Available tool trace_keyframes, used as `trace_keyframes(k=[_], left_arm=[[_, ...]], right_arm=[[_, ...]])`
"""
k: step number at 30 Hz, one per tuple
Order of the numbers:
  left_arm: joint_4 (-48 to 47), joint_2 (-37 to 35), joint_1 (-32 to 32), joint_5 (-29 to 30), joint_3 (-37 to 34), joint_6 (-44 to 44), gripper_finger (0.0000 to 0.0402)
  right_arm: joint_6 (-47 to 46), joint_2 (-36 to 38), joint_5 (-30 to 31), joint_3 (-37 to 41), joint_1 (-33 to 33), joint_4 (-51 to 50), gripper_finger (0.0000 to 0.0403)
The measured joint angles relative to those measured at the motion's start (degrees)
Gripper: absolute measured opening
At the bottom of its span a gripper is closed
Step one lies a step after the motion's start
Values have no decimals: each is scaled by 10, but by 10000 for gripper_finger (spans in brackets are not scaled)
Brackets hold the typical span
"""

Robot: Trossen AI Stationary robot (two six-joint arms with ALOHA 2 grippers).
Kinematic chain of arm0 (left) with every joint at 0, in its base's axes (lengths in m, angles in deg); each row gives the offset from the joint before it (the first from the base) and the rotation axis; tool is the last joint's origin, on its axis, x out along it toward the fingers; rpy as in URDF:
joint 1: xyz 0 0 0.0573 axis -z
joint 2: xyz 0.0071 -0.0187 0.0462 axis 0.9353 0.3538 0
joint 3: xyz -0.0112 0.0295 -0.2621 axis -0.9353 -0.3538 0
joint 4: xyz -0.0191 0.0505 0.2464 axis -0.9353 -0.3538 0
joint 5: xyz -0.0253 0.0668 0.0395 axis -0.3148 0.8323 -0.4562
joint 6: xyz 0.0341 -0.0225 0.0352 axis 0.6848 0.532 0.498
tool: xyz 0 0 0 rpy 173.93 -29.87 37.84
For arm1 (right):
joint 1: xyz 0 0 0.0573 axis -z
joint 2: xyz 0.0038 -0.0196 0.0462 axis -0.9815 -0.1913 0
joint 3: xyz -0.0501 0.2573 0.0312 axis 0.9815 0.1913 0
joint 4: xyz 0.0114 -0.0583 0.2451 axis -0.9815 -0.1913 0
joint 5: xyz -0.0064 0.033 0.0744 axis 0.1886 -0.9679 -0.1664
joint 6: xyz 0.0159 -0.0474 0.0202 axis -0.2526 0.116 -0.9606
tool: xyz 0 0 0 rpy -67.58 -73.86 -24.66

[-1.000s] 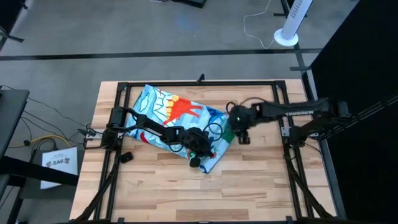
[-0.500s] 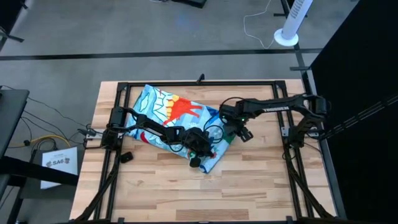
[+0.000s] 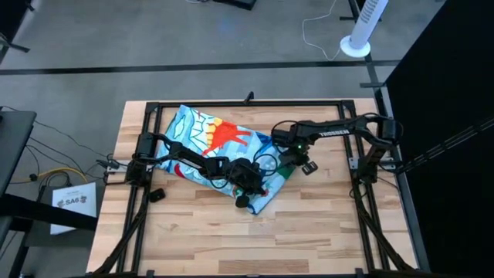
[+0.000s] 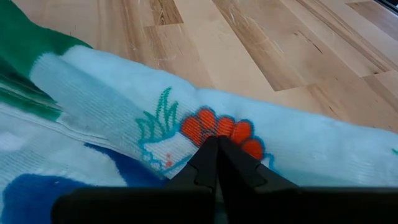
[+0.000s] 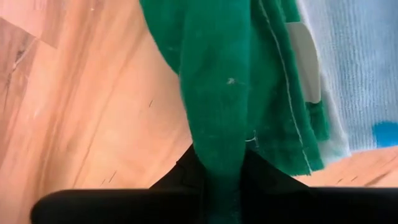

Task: Roll towel
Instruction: Roll the multicolor dinosaur print towel

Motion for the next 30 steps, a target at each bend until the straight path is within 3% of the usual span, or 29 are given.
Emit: trace_keyframes(k=[9,15,18,21,25,30], left_arm=[[-5,0,1,2,0,0,0],[-11,0,1,-1,0,2,0],[-11,0,1,-3,0,1,0],[-13,0,1,-4,0,0,0],[-13,0,1,-5,0,0,0],[-14,0,1,-5,0,-2,0]], right_arm=[[-26,0,-6,-13,23,8,34],[-45,0,-1,-55,34,-1,107],[-30,0,-21,-58,40,-9,118],[-12,-4,-36,-58,41,-30,95],[-10,-6,-54,-57,47,-45,32],[-56,-6,-58,-60,58,-40,31]])
